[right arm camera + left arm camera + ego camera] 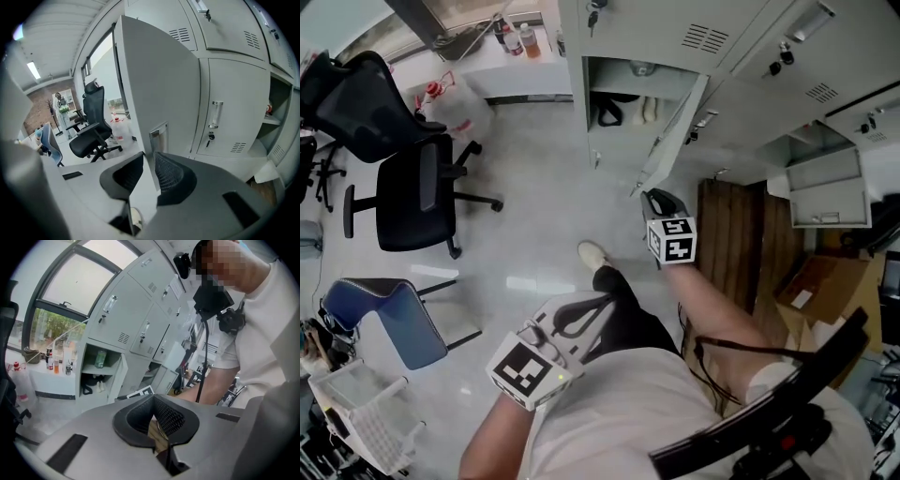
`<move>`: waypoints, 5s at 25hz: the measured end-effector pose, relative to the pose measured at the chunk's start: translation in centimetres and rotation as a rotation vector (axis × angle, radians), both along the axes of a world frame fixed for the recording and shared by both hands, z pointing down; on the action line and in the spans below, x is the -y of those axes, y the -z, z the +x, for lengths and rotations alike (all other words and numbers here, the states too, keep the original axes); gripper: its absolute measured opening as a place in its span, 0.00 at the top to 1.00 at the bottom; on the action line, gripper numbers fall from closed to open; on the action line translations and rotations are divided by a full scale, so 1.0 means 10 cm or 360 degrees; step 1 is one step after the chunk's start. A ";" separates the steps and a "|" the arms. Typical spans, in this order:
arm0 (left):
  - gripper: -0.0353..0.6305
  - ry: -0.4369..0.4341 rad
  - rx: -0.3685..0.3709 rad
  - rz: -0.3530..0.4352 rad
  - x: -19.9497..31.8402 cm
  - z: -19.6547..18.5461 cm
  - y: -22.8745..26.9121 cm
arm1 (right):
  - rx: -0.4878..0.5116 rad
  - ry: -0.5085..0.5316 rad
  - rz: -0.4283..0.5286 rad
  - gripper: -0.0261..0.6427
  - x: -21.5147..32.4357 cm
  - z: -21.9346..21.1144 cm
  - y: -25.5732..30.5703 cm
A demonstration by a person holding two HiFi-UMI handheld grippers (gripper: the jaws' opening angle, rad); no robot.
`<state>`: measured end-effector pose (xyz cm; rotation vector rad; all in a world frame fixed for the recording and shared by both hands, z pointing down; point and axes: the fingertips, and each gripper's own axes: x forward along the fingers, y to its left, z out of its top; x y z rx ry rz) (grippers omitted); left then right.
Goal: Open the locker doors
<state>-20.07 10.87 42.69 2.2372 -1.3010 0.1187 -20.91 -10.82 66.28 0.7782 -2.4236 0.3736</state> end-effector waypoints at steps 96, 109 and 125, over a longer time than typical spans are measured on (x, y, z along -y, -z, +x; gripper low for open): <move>0.93 -0.0578 0.0078 0.0483 1.93 0.60 1.53 | 0.0512 -0.0190 0.0870 0.69 2.35 0.38 4.58; 0.93 -0.0630 0.0029 0.0479 1.82 0.30 1.47 | 0.0440 -0.0401 0.0835 0.80 2.50 0.39 4.50; 0.93 -0.0797 -0.0023 0.0512 1.75 0.60 1.50 | 0.0521 -0.0290 0.0749 0.81 1.97 0.77 4.48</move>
